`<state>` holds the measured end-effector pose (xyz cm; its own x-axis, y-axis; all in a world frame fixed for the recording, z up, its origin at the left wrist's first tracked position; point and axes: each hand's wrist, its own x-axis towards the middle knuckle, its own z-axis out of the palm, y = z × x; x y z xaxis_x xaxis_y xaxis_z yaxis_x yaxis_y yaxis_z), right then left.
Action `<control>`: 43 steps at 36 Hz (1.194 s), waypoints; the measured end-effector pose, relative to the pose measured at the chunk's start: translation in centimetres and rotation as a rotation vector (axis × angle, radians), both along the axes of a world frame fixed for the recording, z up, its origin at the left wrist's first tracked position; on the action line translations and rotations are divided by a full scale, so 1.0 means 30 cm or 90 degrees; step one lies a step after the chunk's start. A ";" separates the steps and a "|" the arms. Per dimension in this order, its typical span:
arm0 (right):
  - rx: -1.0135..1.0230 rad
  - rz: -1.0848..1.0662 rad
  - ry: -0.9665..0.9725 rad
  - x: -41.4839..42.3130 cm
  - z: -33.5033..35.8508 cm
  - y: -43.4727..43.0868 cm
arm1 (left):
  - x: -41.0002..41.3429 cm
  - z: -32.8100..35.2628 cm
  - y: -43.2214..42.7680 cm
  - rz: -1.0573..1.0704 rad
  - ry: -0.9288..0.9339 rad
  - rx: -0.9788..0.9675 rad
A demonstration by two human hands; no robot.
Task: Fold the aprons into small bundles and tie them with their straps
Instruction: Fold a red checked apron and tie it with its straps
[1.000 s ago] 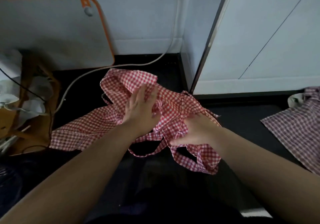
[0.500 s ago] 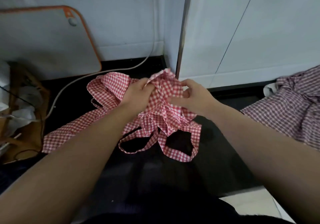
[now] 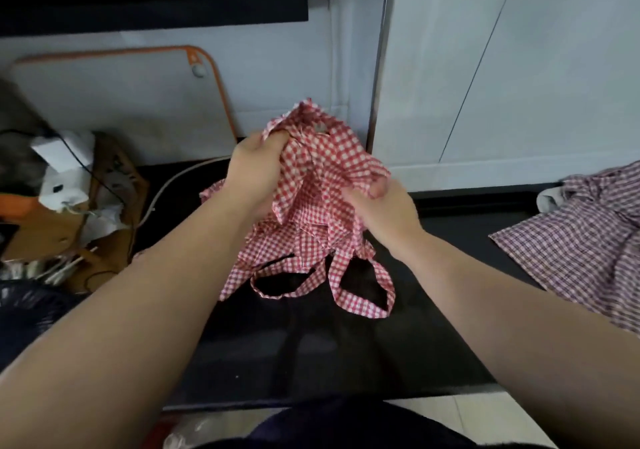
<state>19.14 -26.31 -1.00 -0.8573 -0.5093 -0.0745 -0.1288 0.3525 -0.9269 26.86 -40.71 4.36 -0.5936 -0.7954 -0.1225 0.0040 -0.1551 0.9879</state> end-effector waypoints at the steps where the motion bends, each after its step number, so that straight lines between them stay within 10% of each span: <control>1: 0.037 0.073 0.014 0.020 -0.013 -0.001 | 0.003 0.012 0.027 -0.024 0.010 0.020; 13: 0.102 0.004 0.120 -0.003 -0.004 0.152 | 0.189 0.127 0.288 0.052 0.101 0.008; 27: -0.104 0.165 -0.065 0.125 0.233 0.488 | 0.584 -0.086 0.592 0.450 -0.269 -0.058; 30: -0.024 0.320 -0.119 0.197 0.269 0.534 | 0.651 -0.089 0.680 0.424 -0.484 -0.144; 34: 0.141 0.448 -0.141 0.290 0.290 0.589 | 0.647 -0.040 0.870 0.207 -0.325 -0.452; 38: 0.185 0.537 -0.150 0.373 0.279 0.663 | 0.649 -0.035 0.974 -0.117 -0.335 -0.413; 43: 0.436 0.606 0.216 0.418 0.252 0.795 | 0.834 -0.091 0.966 -0.003 -0.398 -0.395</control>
